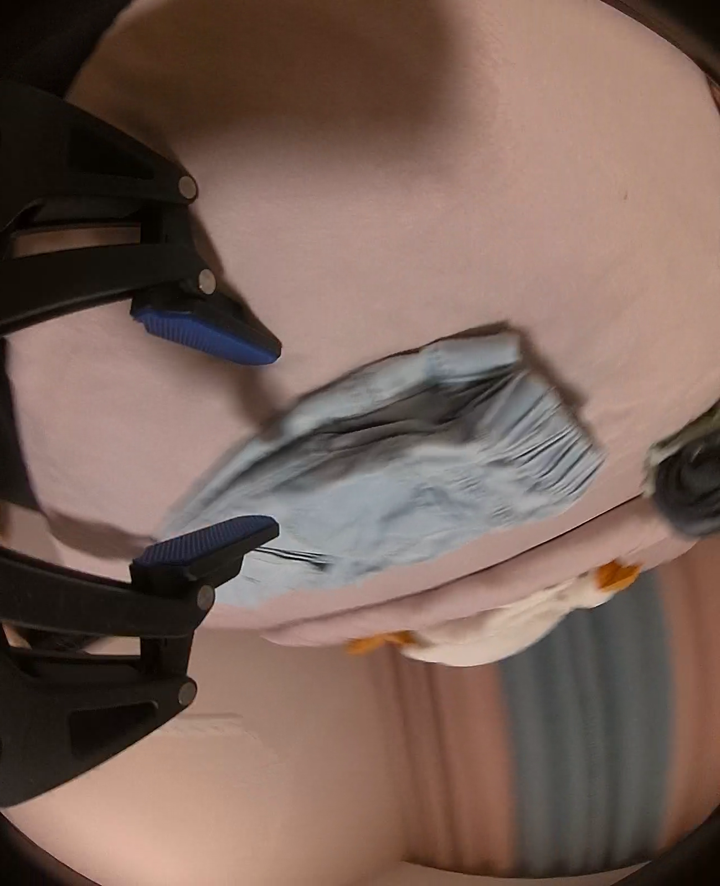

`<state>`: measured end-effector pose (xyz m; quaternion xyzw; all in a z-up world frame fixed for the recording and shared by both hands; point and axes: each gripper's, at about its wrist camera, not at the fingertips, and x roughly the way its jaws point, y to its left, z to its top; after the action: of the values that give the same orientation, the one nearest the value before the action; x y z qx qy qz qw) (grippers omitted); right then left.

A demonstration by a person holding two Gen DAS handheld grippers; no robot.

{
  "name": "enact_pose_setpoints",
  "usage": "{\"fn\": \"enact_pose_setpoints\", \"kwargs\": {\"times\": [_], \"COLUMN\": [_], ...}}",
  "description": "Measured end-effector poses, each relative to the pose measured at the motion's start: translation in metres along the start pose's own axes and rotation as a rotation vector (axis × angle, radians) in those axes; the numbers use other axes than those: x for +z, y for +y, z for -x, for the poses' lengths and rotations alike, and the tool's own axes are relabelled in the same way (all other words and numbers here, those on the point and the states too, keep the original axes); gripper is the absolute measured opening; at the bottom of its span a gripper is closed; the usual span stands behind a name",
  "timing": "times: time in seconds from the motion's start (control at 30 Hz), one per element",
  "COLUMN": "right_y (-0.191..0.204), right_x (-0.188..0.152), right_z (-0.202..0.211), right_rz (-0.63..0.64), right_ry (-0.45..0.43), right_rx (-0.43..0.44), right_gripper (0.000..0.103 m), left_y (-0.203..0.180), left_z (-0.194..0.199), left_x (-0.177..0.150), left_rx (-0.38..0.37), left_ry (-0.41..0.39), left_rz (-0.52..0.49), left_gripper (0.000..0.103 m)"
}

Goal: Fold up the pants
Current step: 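Grasp the folded jeans with the left gripper and lift, then lower them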

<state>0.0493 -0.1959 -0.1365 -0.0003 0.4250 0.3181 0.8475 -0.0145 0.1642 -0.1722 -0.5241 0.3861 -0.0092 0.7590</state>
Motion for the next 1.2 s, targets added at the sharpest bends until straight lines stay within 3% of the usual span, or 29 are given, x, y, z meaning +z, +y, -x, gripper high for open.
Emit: {"fn": "enact_pose_setpoints", "kwargs": {"times": [0.2,0.3,0.37,0.43,0.53,0.6,0.8,0.9,1.07,1.13,1.2], "right_y": [0.003,0.001,0.002,0.003,0.007,0.01,0.025,0.024,0.022,0.031,0.032], "right_x": [0.0,0.0,0.001,0.005,0.016,0.025,0.071,0.096,0.11,0.11,0.108], "right_z": [0.005,0.005,0.003,-0.001,-0.008,-0.018,-0.069,-0.101,-0.151,-0.15,-0.142], "right_rz": [0.003,-0.018,-0.018,-0.015,0.005,0.033,0.096,0.071,0.075,0.143,0.123], "right_ry": [0.002,0.003,0.011,0.018,0.026,0.034,0.075,0.111,0.229,0.246,0.284], "right_rx": [-0.009,-0.008,-0.014,-0.022,-0.028,-0.038,-0.012,-0.034,-0.095,-0.122,-0.114], "right_gripper": [0.03,0.03,0.03,0.03,0.03,0.03,0.03,0.023,0.022,0.022,0.022], "left_y": [0.0,-0.002,-0.004,-0.004,-0.003,-0.019,-0.064,-0.073,-0.075,-0.074,-0.073], "left_z": [-0.011,-0.011,-0.012,-0.013,-0.01,-0.003,0.01,0.01,0.007,0.004,0.002], "left_x": [0.025,0.038,0.042,0.042,0.039,0.036,0.022,0.019,0.018,0.02,0.024], "left_rx": [-0.025,-0.017,-0.006,0.033,0.054,0.076,0.086,0.086,0.076,0.079,0.084], "left_ry": [-0.125,-0.148,-0.148,-0.128,-0.112,-0.124,-0.177,-0.184,-0.171,-0.163,-0.161], "left_rz": [0.153,0.13,0.108,0.068,0.011,-0.104,-0.378,-0.466,-0.516,-0.517,-0.518], "left_gripper": [0.058,0.056,0.048,0.031,0.023,0.018,0.018,0.018,0.018,0.018,0.018]}}
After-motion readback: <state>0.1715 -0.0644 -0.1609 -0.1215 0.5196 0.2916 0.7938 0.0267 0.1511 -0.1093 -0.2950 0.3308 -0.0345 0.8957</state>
